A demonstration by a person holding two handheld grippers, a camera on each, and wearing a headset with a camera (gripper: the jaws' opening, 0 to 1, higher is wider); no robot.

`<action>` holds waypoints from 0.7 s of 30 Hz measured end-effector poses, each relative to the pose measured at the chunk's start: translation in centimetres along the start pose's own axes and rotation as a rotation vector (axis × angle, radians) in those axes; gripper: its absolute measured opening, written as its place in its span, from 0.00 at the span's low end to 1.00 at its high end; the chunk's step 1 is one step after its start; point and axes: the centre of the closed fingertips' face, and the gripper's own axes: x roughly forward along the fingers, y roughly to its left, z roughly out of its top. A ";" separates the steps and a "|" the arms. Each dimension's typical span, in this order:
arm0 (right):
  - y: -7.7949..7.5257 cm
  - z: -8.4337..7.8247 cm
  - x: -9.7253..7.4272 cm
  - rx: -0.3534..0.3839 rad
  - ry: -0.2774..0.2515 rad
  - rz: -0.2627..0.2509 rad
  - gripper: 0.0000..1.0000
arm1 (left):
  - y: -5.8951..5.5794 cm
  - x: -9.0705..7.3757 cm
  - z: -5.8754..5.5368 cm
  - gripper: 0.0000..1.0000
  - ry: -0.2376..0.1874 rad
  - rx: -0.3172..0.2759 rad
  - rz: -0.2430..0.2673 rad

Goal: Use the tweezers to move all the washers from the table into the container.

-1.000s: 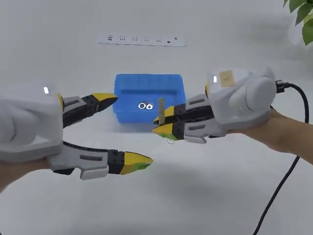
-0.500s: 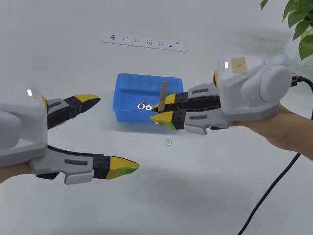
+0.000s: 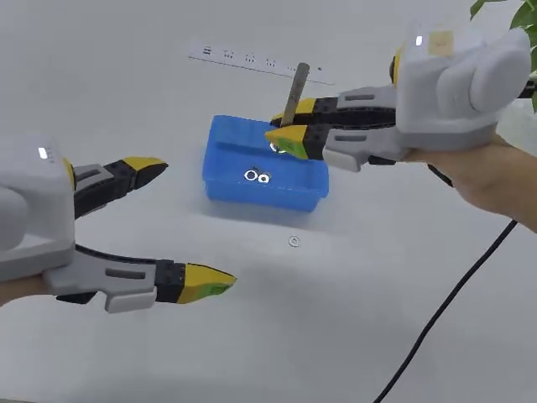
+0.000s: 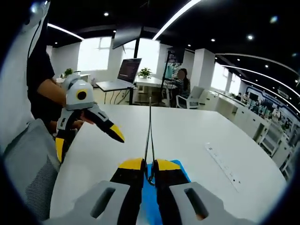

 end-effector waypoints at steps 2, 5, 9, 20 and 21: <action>-0.8 -0.3 0.6 0.006 -0.006 -0.014 0.09 | -0.1 -0.2 -0.2 1.00 -0.004 -0.016 -0.004; -1.9 -1.7 1.4 0.034 0.006 -0.035 0.09 | -0.3 -0.3 -0.7 1.00 -0.002 -0.039 -0.004; -2.5 -3.6 2.2 0.059 0.039 -0.039 0.09 | -0.4 -0.3 -1.2 1.00 0.017 -0.047 -0.001; -1.1 -7.0 4.7 0.105 0.070 0.002 0.09 | -0.2 -0.3 -1.5 1.00 0.039 -0.067 0.017; -1.1 -7.3 4.9 0.110 0.072 0.003 0.09 | -0.3 -0.3 -1.5 1.00 0.039 -0.071 0.017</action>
